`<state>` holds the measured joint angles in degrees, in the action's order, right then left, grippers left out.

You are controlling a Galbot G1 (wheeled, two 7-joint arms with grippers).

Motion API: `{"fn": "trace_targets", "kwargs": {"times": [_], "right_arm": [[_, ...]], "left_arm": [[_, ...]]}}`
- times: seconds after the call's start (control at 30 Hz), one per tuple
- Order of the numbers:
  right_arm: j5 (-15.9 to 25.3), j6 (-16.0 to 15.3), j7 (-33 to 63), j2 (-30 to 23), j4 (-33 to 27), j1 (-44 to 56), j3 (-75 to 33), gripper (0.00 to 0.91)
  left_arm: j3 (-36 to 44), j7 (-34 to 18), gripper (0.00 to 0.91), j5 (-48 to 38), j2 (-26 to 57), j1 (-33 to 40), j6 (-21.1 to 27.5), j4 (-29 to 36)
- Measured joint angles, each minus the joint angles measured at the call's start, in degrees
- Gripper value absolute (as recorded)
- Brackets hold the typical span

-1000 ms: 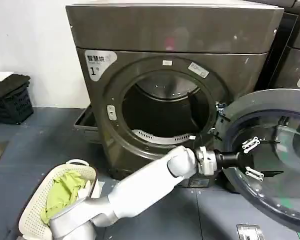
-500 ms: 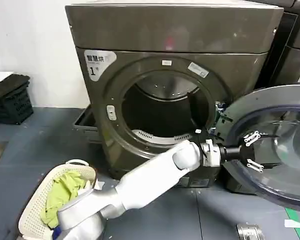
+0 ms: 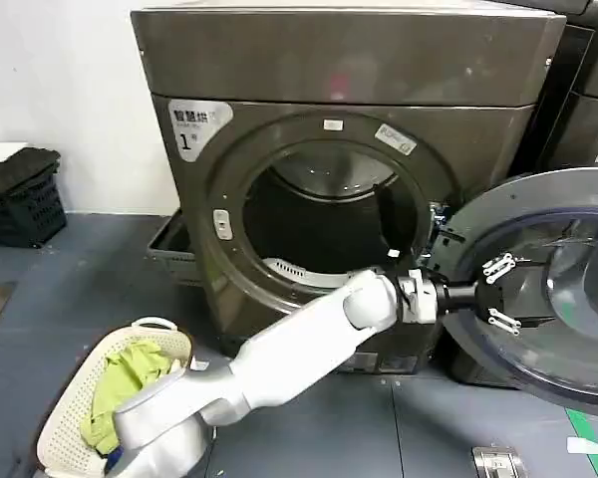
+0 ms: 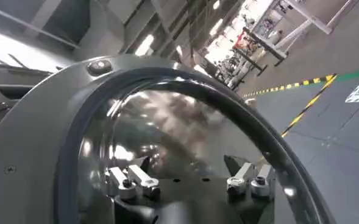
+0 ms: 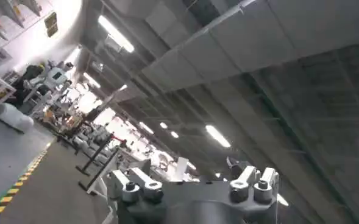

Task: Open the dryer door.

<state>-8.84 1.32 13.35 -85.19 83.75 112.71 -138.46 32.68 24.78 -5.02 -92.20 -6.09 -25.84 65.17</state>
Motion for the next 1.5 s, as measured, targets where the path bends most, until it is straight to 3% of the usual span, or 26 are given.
{"fn": "trace_targets", "kwargs": {"times": [0.23, 0.5, 0.83, 1.3, 1.5], "right_arm": [[0.0, -0.1, -0.2, 0.2, 0.2, -0.2, 0.2, 0.907], [0.1, 0.0, -0.7, 0.3, 0.3, -0.7, 0.9, 0.907], [0.0, 1.4, -2.1, 0.5, 0.1, -1.3, 1.4, 0.907], [-0.2, 2.5, -3.5, 1.7, -0.6, -3.0, 2.2, 0.907], [-0.2, 2.7, -3.9, 2.6, -0.4, -3.7, 2.4, 0.907]], "left_arm": [[0.1, 1.8, 0.907, -0.7, 0.0, -0.7, 0.9, 2.2], [0.3, 2.2, 0.907, -1.0, 0.3, -3.6, 1.4, 9.2], [0.1, 2.2, 0.907, -1.9, 10.7, -6.5, 2.5, 19.7], [-3.2, 0.3, 0.907, -4.9, 25.4, -12.7, 9.7, 35.9], [-7.0, -0.8, 0.907, -10.4, 33.1, -17.7, 17.9, 43.5]]}}
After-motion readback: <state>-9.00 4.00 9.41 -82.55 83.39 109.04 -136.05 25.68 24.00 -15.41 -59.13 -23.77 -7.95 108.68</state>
